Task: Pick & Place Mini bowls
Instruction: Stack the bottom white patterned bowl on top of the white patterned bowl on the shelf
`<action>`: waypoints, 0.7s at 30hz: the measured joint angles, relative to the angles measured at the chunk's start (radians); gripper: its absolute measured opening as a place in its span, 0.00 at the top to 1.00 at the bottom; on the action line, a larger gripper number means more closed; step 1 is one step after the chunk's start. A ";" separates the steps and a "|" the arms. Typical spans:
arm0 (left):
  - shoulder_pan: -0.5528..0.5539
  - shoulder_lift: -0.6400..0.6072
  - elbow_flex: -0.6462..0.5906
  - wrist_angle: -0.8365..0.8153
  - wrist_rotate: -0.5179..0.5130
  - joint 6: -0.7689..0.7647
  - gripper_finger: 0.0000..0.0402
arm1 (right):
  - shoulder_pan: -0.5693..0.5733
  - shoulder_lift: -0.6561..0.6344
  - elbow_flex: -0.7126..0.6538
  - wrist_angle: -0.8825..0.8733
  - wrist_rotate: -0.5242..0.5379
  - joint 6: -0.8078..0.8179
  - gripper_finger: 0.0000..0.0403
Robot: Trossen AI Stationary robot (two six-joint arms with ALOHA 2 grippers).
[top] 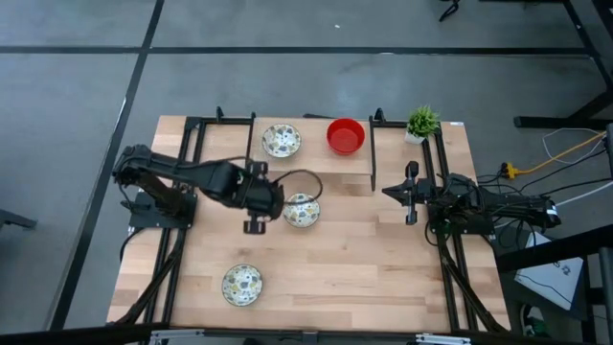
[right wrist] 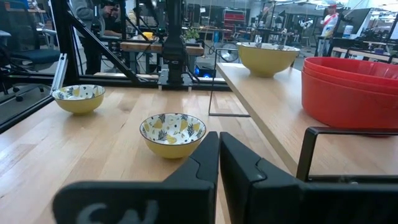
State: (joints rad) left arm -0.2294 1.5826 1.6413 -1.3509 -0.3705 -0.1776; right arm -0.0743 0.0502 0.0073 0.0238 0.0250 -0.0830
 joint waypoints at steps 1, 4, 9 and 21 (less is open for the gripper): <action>-0.015 0.000 0.000 -0.022 0.012 -0.027 0.71 | 0.000 0.000 0.000 0.000 0.000 0.000 0.96; -0.055 0.000 0.000 -0.083 0.061 -0.118 0.71 | 0.000 0.000 0.000 0.000 0.000 0.000 0.96; -0.131 0.000 0.000 -0.148 0.130 -0.247 0.71 | 0.000 0.000 0.000 0.000 0.000 0.000 0.96; -0.328 0.000 0.000 -0.152 0.130 -0.401 0.71 | 0.000 0.000 0.000 0.000 0.000 0.000 0.96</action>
State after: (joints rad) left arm -0.5575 1.5829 1.6413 -1.5028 -0.2401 -0.5788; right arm -0.0745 0.0502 0.0071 0.0242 0.0250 -0.0830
